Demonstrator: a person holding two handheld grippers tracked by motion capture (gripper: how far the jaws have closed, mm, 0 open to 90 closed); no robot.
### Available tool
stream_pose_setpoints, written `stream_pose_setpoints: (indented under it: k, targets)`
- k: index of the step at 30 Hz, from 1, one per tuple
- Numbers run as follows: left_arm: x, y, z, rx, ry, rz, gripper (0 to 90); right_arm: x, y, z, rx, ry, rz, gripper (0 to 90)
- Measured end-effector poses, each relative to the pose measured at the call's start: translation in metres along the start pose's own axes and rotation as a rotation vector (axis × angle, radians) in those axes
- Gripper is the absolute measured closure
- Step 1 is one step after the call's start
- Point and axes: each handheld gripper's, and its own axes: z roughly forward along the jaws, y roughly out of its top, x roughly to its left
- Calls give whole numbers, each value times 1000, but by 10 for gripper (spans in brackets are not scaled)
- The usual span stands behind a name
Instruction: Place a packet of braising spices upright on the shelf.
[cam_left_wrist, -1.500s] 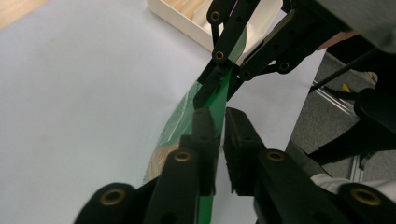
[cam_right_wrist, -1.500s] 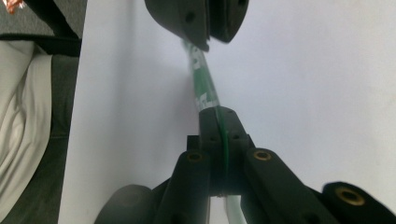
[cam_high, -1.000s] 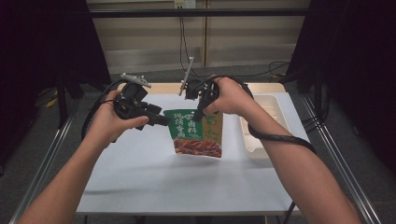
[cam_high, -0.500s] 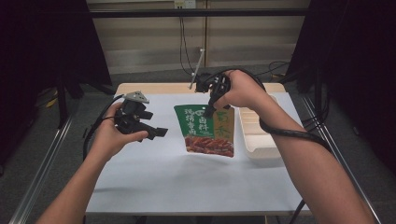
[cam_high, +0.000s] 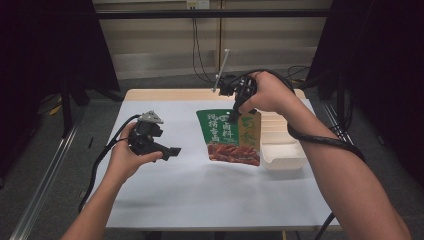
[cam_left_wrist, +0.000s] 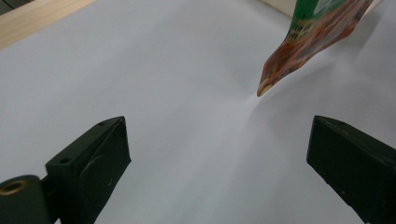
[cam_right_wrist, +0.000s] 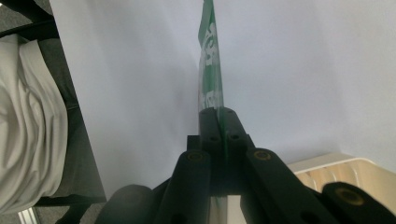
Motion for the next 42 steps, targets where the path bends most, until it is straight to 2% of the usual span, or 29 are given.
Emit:
stream_pose_setpoints:
  k: [1, 2, 3, 6, 7, 8, 9, 10, 12, 15, 17, 18, 19, 21, 22, 27, 28, 30, 31, 33, 37, 39, 40, 42]
  targets:
    - [0, -2, 2, -1, -2, 3, 52, 0, -1, -1, -1, -3, 16, 900]
    - [0, -3, 4, -1, -3, 1, 50, -1, -2, -2, -2, 1, 6, 900]
    - [0, -4, 5, 10, 8, -3, 49, -1, -2, -3, 1, 0, 17, 900]
    - [-1, -8, 8, -3, 1, -1, 46, -3, -5, -7, -3, -3, 31, 900]
    - [-1, -9, 8, 4, 13, 5, 45, -3, -6, -8, -3, -7, 33, 900]
    - [-1, -10, 9, -7, 7, -4, 43, -4, -8, -10, -8, -5, 40, 900]
    - [0, -11, 9, 7, 9, 1, 43, -4, -8, -10, -8, -5, 40, 900]
    - [0, -12, 11, -13, 8, -8, 42, -5, -8, -11, -7, -10, 31, 900]
    - [0, -14, 12, 8, 7, -1, 39, -5, -9, -13, -7, -5, 37, 900]
    - [-2, -16, 14, 4, 15, -8, 30, -7, -9, -16, -10, -13, 46, 900]
    - [-1, -18, 16, 11, 4, -11, 29, -8, -9, -17, -12, -11, 50, 900]
    - [-1, -18, 17, 20, 13, -8, 26, -10, -10, -19, -14, -19, 36, 900]
    - [0, -19, 18, 29, 16, -12, 25, -9, -10, -19, -19, -16, 59, 900]
    - [1, -21, 20, 36, 3, -16, 20, -11, -10, -21, -12, -21, 44, 900]
    - [2, -22, 21, 35, -1, -20, 17, -12, -11, -22, -13, -21, 62, 900]
    - [4, -27, 23, 33, -14, -41, 0, -16, -12, -27, -20, -32, 61, 900]
    - [4, -29, 24, 24, -44, -46, 0, -17, -12, -28, -22, -30, 55, 900]
    - [6, -31, 25, 30, -58, -35, 0, -18, -12, -31, -21, -37, 71, 900]
    - [6, -33, 26, 35, -55, -47, 0, -19, -12, -33, -22, -36, 70, 900]
    - [8, -34, 25, 39, -61, -42, 0, -20, -11, -36, -24, -44, 77, 900]
    - [8, -35, 23, 25, -56, -52, 0, -23, -11, -42, -29, -45, 77, 900]
    - [7, -35, 23, 10, -62, -45, 0, -24, -11, -43, -30, -54, 71, 900]
    - [8, -34, 22, 20, -68, -31, 0, -25, -11, -44, -30, -54, 74, 900]
    - [8, -35, 22, 18, -74, -36, 0, -26, -12, -44, -30, -53, 81, 900]
